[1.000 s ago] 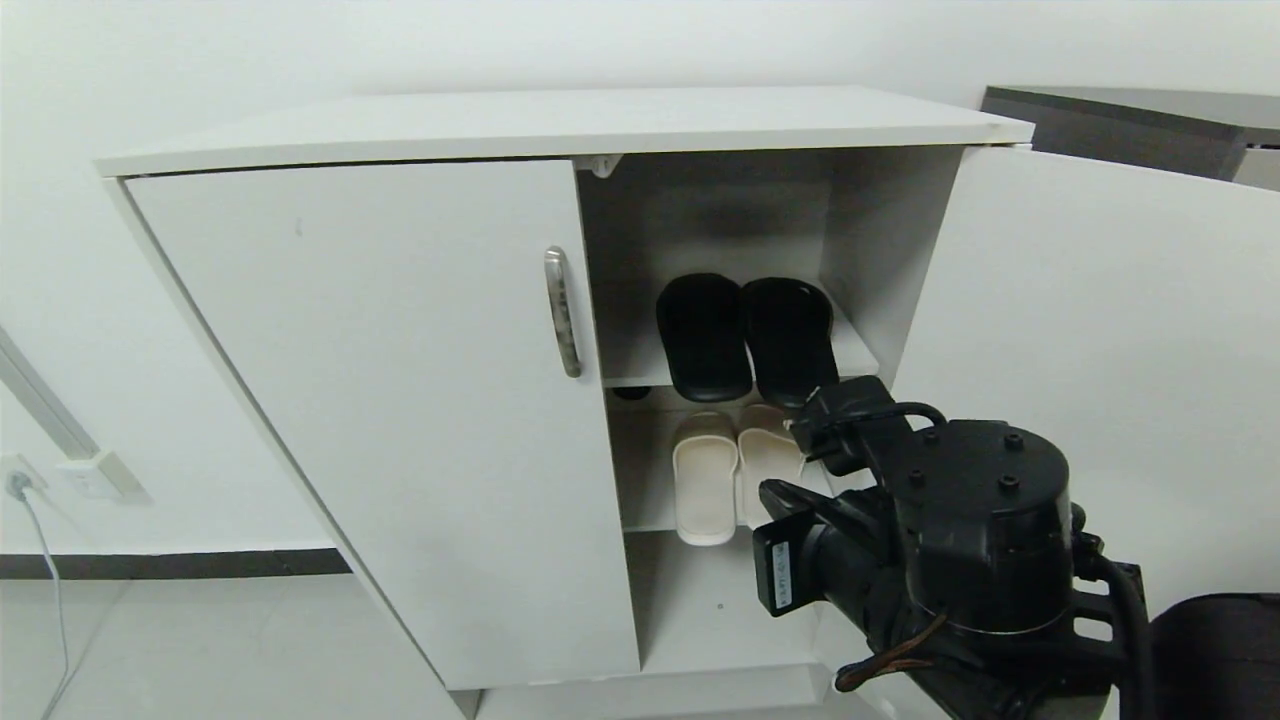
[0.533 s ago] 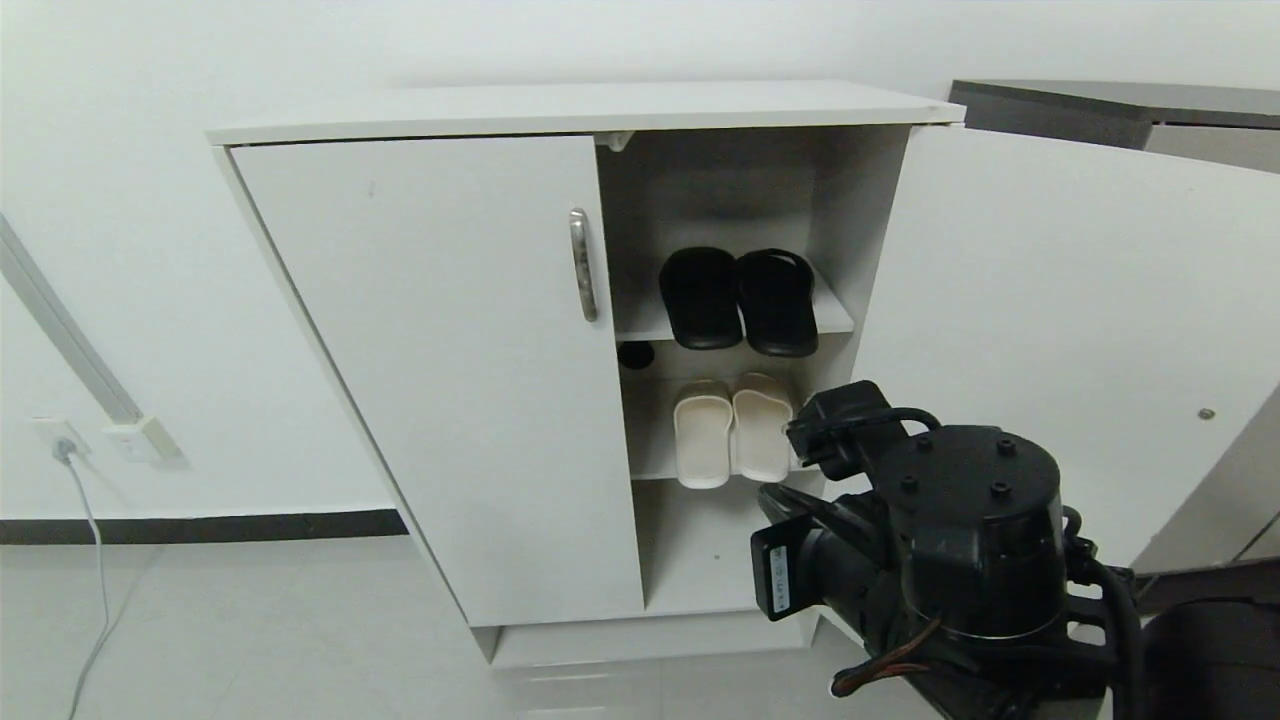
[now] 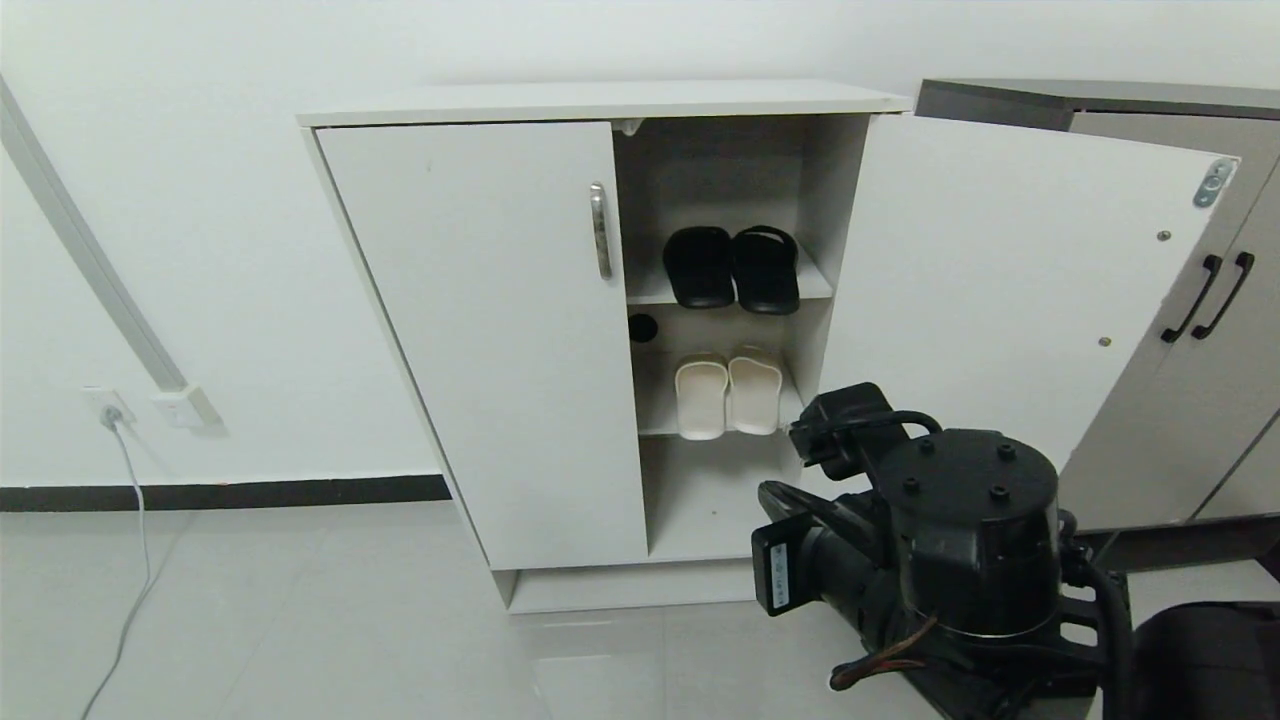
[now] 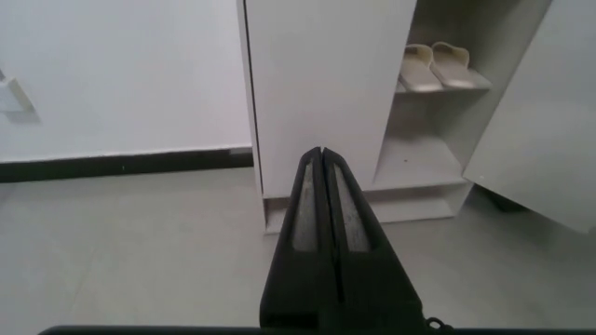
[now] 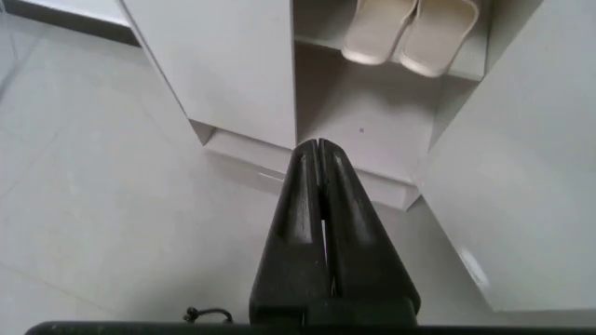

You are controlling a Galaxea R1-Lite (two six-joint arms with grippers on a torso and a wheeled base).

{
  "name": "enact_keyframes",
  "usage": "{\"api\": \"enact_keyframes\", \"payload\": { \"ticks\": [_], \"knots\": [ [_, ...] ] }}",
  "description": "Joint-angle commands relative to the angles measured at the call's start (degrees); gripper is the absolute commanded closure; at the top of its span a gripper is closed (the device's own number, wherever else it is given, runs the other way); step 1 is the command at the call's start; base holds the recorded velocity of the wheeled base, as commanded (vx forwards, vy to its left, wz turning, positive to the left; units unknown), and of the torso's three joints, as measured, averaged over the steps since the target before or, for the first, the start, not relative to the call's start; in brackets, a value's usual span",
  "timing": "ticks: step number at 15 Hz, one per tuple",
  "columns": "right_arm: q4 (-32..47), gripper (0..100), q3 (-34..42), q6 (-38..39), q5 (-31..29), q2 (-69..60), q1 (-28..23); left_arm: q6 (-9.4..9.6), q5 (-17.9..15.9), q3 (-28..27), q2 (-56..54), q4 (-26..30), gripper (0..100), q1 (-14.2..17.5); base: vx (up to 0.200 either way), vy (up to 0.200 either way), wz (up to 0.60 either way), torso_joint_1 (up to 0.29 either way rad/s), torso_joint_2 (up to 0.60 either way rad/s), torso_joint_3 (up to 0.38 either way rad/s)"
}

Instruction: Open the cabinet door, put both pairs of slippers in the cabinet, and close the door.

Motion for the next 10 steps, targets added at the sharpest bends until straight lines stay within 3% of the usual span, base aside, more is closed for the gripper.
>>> {"api": "enact_keyframes", "payload": {
  "ticks": [1, 10],
  "knots": [
    [-1.1, 100, 1.04, -0.75, 0.1, 1.18, -1.02, -0.02, 0.0, 0.01, -0.01, 0.02, 100, 0.01, 0.0, 0.0, 0.0, 0.0, 0.0, 0.0],
    [-1.72, 100, 2.36, -1.45, 0.1, 1.27, -1.9, -0.02, 0.09, 0.01, -0.01, 0.11, 100, 0.01, 0.0, 0.0, 0.0, 0.0, 0.0, 0.0]
  ]
}}
